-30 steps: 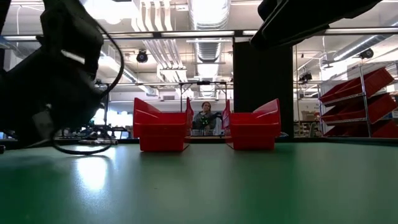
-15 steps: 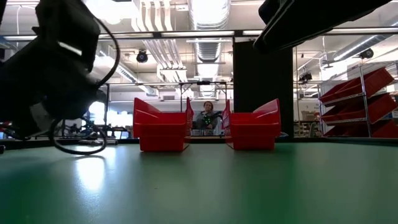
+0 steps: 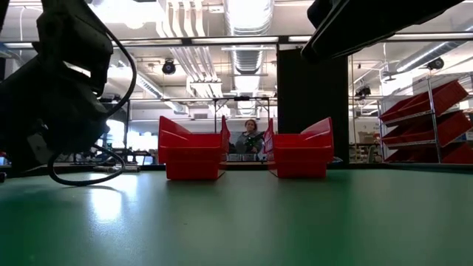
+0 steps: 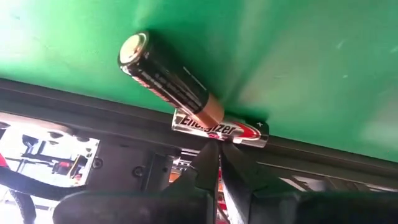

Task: Sort batteries
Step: Adjust the silver battery, then put the black battery into the left red bin

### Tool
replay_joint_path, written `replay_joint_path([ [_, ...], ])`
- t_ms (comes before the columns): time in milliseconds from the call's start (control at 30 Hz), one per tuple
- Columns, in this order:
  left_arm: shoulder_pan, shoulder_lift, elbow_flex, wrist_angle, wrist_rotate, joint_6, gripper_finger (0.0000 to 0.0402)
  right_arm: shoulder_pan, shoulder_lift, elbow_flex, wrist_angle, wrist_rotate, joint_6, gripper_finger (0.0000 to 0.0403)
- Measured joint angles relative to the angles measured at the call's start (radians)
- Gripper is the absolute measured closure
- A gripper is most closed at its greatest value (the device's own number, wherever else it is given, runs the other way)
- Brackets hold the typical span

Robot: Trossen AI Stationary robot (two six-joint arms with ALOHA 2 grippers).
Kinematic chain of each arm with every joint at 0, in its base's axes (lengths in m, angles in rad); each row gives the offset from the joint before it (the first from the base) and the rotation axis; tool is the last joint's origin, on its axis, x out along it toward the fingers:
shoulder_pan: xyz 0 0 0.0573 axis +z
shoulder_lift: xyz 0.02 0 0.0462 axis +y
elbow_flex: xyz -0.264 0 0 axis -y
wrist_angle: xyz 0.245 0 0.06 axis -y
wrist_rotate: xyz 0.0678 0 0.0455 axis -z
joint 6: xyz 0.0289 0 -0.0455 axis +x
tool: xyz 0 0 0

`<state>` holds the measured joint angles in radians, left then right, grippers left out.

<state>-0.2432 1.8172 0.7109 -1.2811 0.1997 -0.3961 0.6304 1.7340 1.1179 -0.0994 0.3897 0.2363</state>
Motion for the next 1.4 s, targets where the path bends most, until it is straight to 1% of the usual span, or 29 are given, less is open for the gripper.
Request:
replay_joint_path([
  [200,0.0,0.0,-0.002,0.015,0.003,-0.005,0.0402,0.0,0.0,0.0,0.001,0.0,0.0,0.0346],
  [300,0.0,0.0,0.002,0.033,0.035,-0.006,0.0402,0.0,0.0,0.0,0.0,0.0,0.0,0.0346],
  [533,-0.008,0.0,0.085,0.043,0.044,-0.006,0.0402,0.0,0.0,0.0,0.0,0.0,0.0,0.0346],
  [833,-0.01,-0.022,0.204,0.042,-0.064,-0.01,0.0402,0.0,0.0,0.0,0.001,0.004,0.017,0.0346],
  [933,-0.023,-0.08,0.231,0.042,-0.104,-0.042,0.0402,0.0,0.0,0.0,0.004,0.009,0.04,0.0345],
  [1033,-0.062,-0.182,0.243,0.043,-0.146,-0.107,0.0402,0.0,0.0,0.0,0.005,0.061,0.058,0.0334],
  [1100,-0.109,-0.274,0.241,0.068,-0.197,-0.185,0.0402,0.0,0.0,0.0,0.008,0.089,0.06,0.0323],
  [1167,-0.172,-0.377,0.229,0.123,-0.276,-0.288,0.0402,0.0,0.005,0.0,0.024,0.103,0.06,0.0309],
  [1233,-0.251,-0.476,0.205,0.196,-0.397,-0.401,0.0402,-0.002,0.02,0.0,0.058,0.136,0.06,0.0293],
  [1300,-0.335,-0.562,0.18,0.285,-0.561,-0.5,0.0402,-0.011,0.048,0.0,0.109,0.158,0.063,0.0277],
  [1400,-0.454,-0.654,0.13,0.405,-0.868,-0.611,0.0402,-0.042,0.1,0.011,0.16,0.161,0.106,0.0252],
])
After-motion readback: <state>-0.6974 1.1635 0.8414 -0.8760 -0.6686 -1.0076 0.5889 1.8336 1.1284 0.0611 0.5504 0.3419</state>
